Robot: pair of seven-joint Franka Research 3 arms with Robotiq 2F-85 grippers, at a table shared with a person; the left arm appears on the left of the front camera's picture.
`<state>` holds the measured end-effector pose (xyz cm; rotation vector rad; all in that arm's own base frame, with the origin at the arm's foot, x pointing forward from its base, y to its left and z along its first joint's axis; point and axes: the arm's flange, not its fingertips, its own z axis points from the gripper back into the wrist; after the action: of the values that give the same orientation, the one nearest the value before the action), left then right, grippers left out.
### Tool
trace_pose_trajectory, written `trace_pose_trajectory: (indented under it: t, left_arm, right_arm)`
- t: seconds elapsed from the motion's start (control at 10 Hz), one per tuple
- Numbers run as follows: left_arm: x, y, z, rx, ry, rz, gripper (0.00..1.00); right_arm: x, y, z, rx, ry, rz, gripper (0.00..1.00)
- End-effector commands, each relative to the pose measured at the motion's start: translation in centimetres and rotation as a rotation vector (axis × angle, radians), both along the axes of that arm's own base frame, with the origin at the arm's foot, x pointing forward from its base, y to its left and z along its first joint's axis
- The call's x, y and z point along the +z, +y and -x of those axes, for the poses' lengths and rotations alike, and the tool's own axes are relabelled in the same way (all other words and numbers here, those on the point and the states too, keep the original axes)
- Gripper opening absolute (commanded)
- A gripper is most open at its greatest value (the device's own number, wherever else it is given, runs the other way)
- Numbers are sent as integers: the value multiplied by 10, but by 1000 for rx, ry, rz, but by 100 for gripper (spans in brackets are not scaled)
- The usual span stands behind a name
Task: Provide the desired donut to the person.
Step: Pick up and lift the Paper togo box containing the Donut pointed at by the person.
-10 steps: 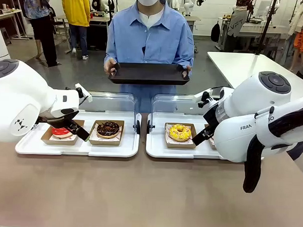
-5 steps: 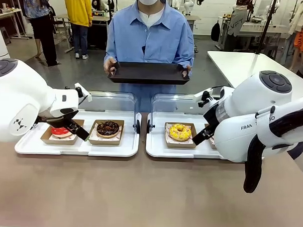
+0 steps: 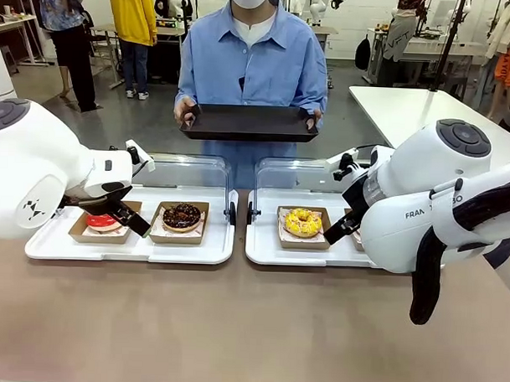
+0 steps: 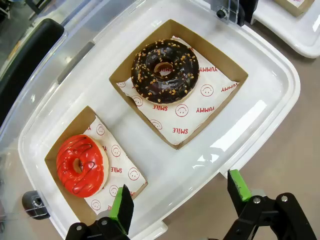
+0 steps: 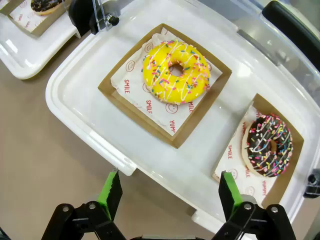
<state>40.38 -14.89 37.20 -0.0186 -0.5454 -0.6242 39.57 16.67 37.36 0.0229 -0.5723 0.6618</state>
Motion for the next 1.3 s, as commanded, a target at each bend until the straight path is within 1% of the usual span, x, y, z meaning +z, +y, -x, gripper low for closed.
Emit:
trace_pose_trajectory:
  t: [0.0,0.2,0.3,0.4,0.5,0.6,0.8,0.9,1.0,1.1,1.2]
  left_arm:
    - [0,0,0,0,0,0,100]
    - [0,0,0,0,0,0,100]
    - [19,-1,5,0,43,-48,100]
    - [39,-3,11,-17,45,-71,100]
    - [67,-7,14,-23,41,-112,100]
    - [91,-11,17,-28,48,-142,100]
    - [137,-16,27,17,32,-175,100]
    - [168,-21,29,8,14,-200,100]
    - [192,-20,40,35,-19,-196,100]
    - [207,-18,49,60,-42,-191,100]
    - [225,-17,52,67,-61,-181,100]
  right_arm:
    - [0,0,0,0,0,0,100]
    - [0,0,0,0,0,0,100]
    - [17,-2,4,-47,8,-10,100]
    - [36,-2,8,-55,20,0,100]
    - [59,-2,10,-72,53,-10,100]
    - [86,-3,12,-95,57,-30,100]
    - [141,0,23,-99,79,-14,100]
    - [172,2,29,-123,76,14,100]
    - [199,6,42,-135,60,43,100]
    - [216,9,52,-144,50,66,100]
    - [233,12,61,-159,38,88,100]
